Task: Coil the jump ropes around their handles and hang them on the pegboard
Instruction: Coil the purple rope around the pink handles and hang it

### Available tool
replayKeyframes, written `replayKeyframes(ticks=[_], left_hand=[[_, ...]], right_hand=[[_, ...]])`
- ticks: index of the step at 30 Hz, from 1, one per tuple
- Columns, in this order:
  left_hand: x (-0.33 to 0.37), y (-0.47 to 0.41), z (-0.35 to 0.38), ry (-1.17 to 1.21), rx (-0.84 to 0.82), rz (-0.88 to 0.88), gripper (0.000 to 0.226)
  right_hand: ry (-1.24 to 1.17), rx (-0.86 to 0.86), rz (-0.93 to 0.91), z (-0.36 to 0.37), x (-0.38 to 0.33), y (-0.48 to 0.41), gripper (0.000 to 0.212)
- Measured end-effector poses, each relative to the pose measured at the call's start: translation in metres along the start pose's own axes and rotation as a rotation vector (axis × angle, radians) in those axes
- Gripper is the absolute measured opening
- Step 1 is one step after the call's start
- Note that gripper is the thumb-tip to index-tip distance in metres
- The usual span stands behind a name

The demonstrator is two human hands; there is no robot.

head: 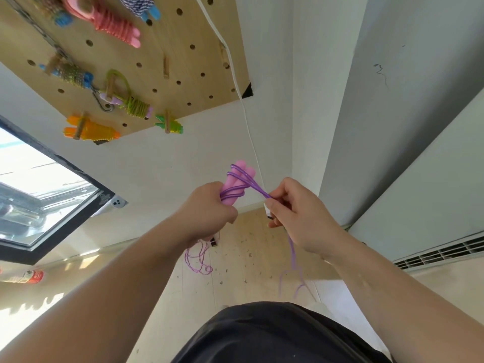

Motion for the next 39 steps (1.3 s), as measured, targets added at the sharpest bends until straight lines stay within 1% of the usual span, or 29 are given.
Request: replayKeyframes(ticks=[1, 4, 6, 7, 9, 11, 13, 14, 16, 18, 19, 20, 21, 23, 24, 25, 27, 29, 30, 31, 33, 35, 37, 38, 39], left_hand=[[0.0, 0.003, 0.001, 0.091, -0.052, -0.03, 0.022], [0.0, 0.015, 0.006, 0.277, -0.252, -0.053, 0.026], [0.0, 0.023, 0.011, 0.355, -0.397, -0.027, 0.027], [0.0, 0.027, 0.013, 0.388, -0.472, -0.014, 0.026], [0.001, 0.035, 0.017, 0.463, -0.67, 0.015, 0.023], [-0.001, 0.041, 0.02, 0.553, -0.903, 0.05, 0.022], [-0.002, 0.047, 0.023, 0.645, -1.136, 0.083, 0.025], [-0.003, 0.049, 0.024, 0.677, -1.227, 0.103, 0.027], [-0.005, 0.051, 0.025, 0.71, -1.321, 0.127, 0.027], [-0.009, 0.048, 0.022, 0.724, -1.327, 0.125, 0.027], [-0.009, 0.047, 0.02, 0.725, -1.293, 0.118, 0.027], [-0.009, 0.044, 0.018, 0.729, -1.221, 0.101, 0.028], [-0.01, 0.04, 0.015, 0.733, -1.095, 0.068, 0.029], [-0.011, 0.03, 0.007, 0.707, -0.778, -0.006, 0.029], [-0.011, 0.028, 0.004, 0.691, -0.671, -0.027, 0.029], [-0.008, 0.028, 0.002, 0.683, -0.62, -0.032, 0.029], [-0.003, 0.031, 0.002, 0.687, -0.618, -0.024, 0.031], [0.004, 0.037, 0.005, 0.711, -0.742, 0.03, 0.029], [0.007, 0.04, 0.007, 0.729, -0.835, 0.076, 0.027], [0.01, 0.043, 0.008, 0.748, -0.928, 0.124, 0.025], [0.016, 0.046, 0.009, 0.789, -1.094, 0.198, 0.026], [0.019, 0.045, 0.008, 0.807, -1.211, 0.22, 0.028], [0.021, 0.043, 0.01, 0.797, -1.278, 0.21, 0.028], [0.021, 0.042, 0.011, 0.792, -1.304, 0.201, 0.028], [0.02, 0.04, 0.013, 0.79, -1.322, 0.192, 0.027]], right_hand=[[-0.026, 0.019, -0.017, 0.0, -0.004, -0.002, 0.013], [0.033, 0.052, -0.097, -0.003, -0.012, -0.005, 0.017], [-0.103, 0.046, -0.08, -0.002, -0.016, -0.005, 0.034], [-0.179, 0.037, -0.071, -0.002, -0.018, -0.006, 0.039], [-0.297, 0.001, -0.104, -0.001, -0.026, -0.008, 0.038], [-0.396, -0.03, -0.151, -0.001, -0.031, -0.009, 0.041], [-0.419, -0.075, -0.2, -0.001, -0.032, -0.011, 0.04], [-0.418, -0.115, -0.227, 0.001, -0.035, -0.012, 0.037], [-0.371, -0.212, -0.266, 0.003, -0.039, -0.015, 0.035], [-0.237, -0.265, -0.305, 0.003, -0.044, -0.019, 0.033], [-0.132, -0.259, -0.329, 0.0, -0.045, -0.022, 0.033], [0.012, -0.23, -0.35, -0.004, -0.043, -0.025, 0.033], [0.191, -0.178, -0.372, -0.009, -0.042, -0.028, 0.031], [0.546, -0.078, -0.442, -0.016, -0.037, -0.031, 0.019], [0.667, -0.031, -0.508, -0.016, -0.037, -0.028, 0.023], [0.747, 0.016, -0.59, -0.016, -0.034, -0.026, 0.025], [0.861, 0.134, -0.736, -0.017, -0.031, -0.022, 0.025], [0.918, 0.26, -0.832, -0.019, -0.03, -0.021, 0.024], [0.876, 0.295, -0.855, -0.02, -0.031, -0.021, 0.024], [0.775, 0.306, -0.859, -0.021, -0.034, -0.022, 0.024], [0.468, 0.244, -0.778, -0.021, -0.043, -0.022, 0.023], [0.118, 0.12, -0.597, -0.015, -0.049, -0.023, 0.028], [-0.212, 0.047, -0.366, -0.009, -0.049, -0.029, 0.047], [-0.304, 0.034, -0.254, -0.006, -0.047, -0.032, 0.048], [-0.361, 0.022, -0.175, -0.003, -0.045, -0.035, 0.042]])
Point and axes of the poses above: each hand's wrist, its own y-axis away from the middle knuckle, its own z-axis out of the palm, x = y × z, the point moved 3 cm from there along -y, towards the middle knuckle, and after that the axes turned 15 degrees about -z, right-handed, at the moved point
